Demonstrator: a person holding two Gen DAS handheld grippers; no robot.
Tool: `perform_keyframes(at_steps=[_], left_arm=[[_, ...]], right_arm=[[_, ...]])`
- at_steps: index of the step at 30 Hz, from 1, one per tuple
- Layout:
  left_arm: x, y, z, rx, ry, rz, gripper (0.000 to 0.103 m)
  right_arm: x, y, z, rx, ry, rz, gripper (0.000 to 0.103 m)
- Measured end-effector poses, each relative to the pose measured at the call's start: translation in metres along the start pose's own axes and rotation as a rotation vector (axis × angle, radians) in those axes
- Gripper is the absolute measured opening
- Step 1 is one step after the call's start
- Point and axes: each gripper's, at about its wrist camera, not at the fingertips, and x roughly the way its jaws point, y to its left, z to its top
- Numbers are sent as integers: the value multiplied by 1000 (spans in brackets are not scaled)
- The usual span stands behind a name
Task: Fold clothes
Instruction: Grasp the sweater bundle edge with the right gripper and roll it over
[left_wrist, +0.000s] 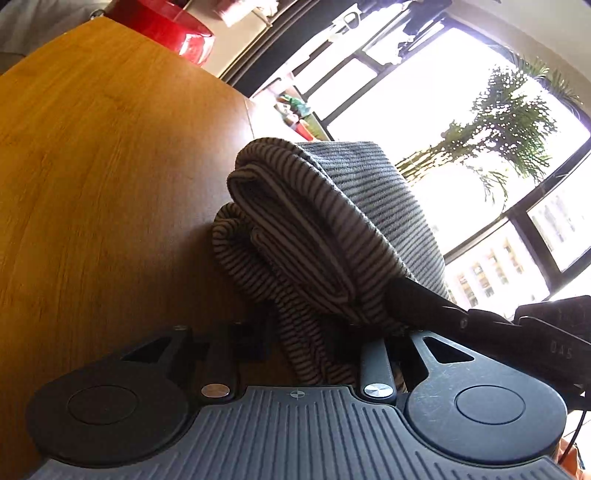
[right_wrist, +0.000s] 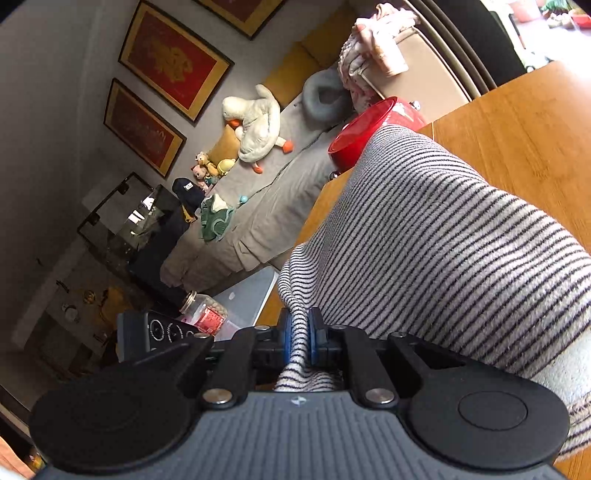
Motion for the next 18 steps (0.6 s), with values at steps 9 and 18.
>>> perform_keyframes(at_steps=[9, 18], left_arm=[[-27, -1, 4, -40, -59, 67, 47], [-49, -50, 36, 48, -186, -53, 57]], right_arm=[[0, 6, -8, -92, -35, -57, 7], [29, 59, -51, -524, -26, -281, 7]])
